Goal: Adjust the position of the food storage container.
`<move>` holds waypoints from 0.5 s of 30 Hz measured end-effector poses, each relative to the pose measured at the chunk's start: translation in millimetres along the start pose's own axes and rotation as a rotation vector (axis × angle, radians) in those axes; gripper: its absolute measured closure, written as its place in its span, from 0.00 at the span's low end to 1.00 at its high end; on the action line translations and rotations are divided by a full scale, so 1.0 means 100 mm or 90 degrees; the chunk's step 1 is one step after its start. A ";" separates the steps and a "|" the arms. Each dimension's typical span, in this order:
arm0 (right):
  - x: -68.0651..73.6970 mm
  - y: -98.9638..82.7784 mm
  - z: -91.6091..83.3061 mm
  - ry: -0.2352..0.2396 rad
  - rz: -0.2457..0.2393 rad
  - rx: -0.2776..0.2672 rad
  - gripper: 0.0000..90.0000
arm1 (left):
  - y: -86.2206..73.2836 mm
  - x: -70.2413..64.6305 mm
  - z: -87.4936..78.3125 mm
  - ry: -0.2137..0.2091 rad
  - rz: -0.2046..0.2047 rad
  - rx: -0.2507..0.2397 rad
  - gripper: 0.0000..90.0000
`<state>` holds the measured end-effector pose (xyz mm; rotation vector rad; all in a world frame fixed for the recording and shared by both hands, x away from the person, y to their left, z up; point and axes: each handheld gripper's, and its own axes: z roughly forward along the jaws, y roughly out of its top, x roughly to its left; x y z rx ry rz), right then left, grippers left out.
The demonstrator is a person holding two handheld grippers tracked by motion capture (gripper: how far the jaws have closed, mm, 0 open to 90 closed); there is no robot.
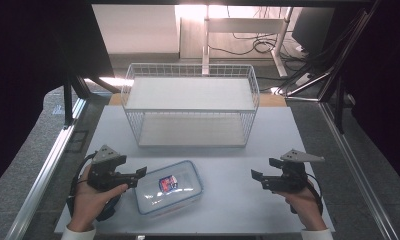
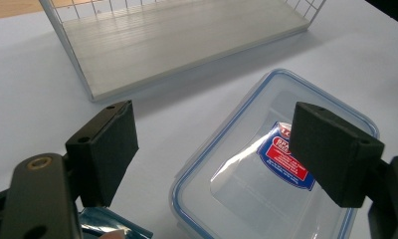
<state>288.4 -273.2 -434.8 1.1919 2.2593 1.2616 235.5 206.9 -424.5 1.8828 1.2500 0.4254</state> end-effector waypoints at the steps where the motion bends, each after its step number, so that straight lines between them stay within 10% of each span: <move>1: 0.00 0.00 0.00 -0.002 -0.002 0.003 0.18 | 0.00 0.00 0.00 -0.002 0.002 -0.001 0.21; 15: 0.00 0.00 0.01 0.012 0.006 0.012 0.18 | 0.01 0.01 0.04 -0.029 -0.014 -0.013 0.22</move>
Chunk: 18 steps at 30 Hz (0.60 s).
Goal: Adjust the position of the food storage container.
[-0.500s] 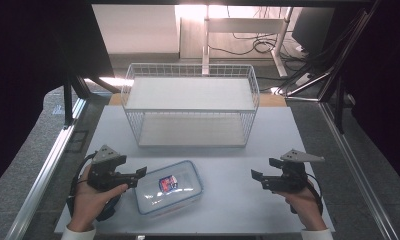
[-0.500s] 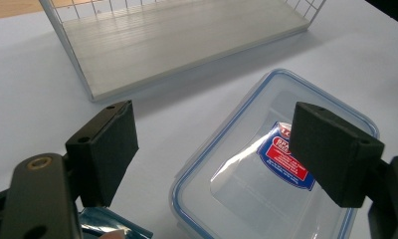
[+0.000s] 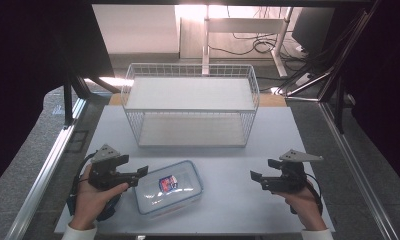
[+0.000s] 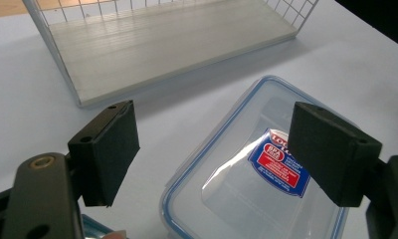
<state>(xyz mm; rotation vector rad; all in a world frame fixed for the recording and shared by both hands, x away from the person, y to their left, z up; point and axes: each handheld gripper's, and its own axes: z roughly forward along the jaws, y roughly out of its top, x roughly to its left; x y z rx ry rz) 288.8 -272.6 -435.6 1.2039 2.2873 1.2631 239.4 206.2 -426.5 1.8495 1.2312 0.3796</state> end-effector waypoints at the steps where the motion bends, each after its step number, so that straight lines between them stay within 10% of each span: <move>1: -0.01 0.00 0.00 0.000 0.001 0.000 0.18 | 0.00 0.00 0.01 -0.002 -0.004 -0.001 0.22; 18: 0.01 0.03 0.00 0.014 0.011 0.008 0.19 | 0.10 -0.22 0.01 0.002 0.008 -0.012 0.21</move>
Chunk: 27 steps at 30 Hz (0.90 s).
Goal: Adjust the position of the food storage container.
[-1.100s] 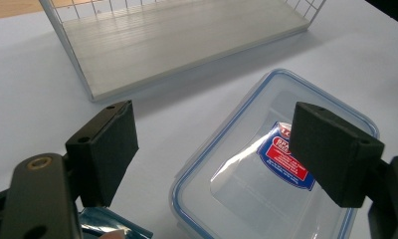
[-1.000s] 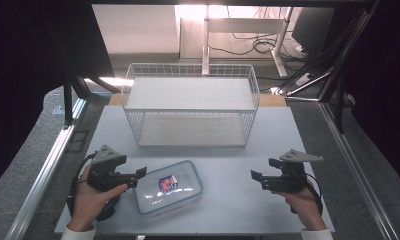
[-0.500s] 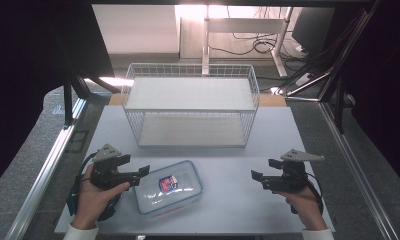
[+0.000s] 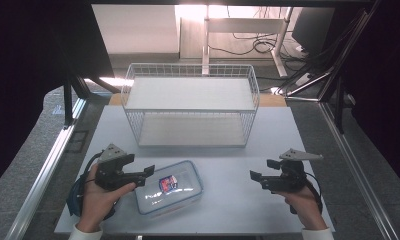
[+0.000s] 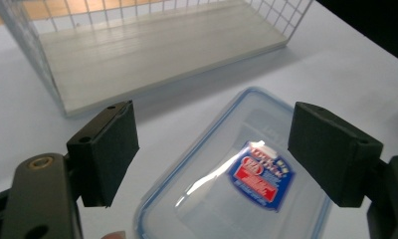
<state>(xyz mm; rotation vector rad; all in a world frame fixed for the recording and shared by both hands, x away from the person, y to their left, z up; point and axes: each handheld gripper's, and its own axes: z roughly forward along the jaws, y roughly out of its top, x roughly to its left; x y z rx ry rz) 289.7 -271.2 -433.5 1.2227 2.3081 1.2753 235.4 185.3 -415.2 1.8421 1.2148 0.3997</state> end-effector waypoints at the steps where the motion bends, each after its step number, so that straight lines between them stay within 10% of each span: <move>1: 0.05 0.02 -0.02 0.001 -0.009 0.003 0.19 | 0.03 -0.06 -0.01 -0.003 0.007 -0.005 0.21; 12: 0.05 0.03 -0.04 0.003 -0.015 0.010 0.20 | 0.25 -0.12 0.11 -0.027 -0.008 0.002 0.22; 27: 0.05 0.03 -0.02 -0.012 -0.021 0.012 0.20 | 0.54 -0.08 0.76 -0.033 0.028 0.088 0.45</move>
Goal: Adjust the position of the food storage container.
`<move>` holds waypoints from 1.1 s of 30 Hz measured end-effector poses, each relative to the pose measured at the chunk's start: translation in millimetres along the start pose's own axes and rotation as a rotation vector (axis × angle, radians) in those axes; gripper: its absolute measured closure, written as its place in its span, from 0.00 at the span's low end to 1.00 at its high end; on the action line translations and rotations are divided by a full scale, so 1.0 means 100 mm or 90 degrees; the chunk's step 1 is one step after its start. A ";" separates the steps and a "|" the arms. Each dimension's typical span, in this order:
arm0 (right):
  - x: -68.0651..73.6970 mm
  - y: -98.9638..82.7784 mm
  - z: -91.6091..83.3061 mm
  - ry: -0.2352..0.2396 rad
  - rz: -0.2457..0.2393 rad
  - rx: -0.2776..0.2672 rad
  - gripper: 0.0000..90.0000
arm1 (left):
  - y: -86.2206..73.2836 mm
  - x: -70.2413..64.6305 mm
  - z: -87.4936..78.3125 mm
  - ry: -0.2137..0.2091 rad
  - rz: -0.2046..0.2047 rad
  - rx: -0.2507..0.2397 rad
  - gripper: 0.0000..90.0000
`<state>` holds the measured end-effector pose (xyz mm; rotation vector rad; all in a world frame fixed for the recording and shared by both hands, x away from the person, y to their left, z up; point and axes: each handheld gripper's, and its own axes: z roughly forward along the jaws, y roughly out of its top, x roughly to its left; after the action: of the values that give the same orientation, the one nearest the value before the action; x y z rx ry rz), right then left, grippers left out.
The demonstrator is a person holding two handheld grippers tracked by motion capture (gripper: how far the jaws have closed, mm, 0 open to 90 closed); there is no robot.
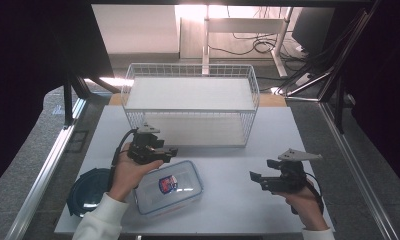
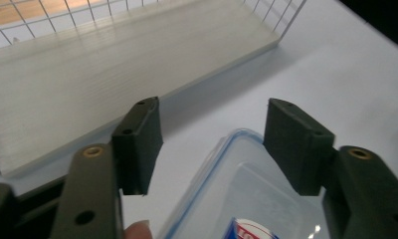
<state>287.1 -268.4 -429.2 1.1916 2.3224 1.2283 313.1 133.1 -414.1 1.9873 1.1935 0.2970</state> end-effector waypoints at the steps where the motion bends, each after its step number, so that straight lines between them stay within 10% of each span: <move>1: 0.00 0.00 0.00 0.000 0.001 0.001 0.20 | 0.01 0.01 0.05 -0.001 0.005 0.009 0.48; 24: -0.02 -0.07 0.15 0.006 0.001 0.042 0.20 | 0.00 0.04 0.73 0.002 0.107 0.171 1.00; 33: -0.05 -0.09 0.17 0.003 0.007 0.047 0.20 | -0.02 -0.02 0.85 0.014 0.142 0.200 1.00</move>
<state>294.6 -265.0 -447.1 1.2282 2.3859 1.1593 357.9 88.8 -471.6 2.4033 1.0848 0.2541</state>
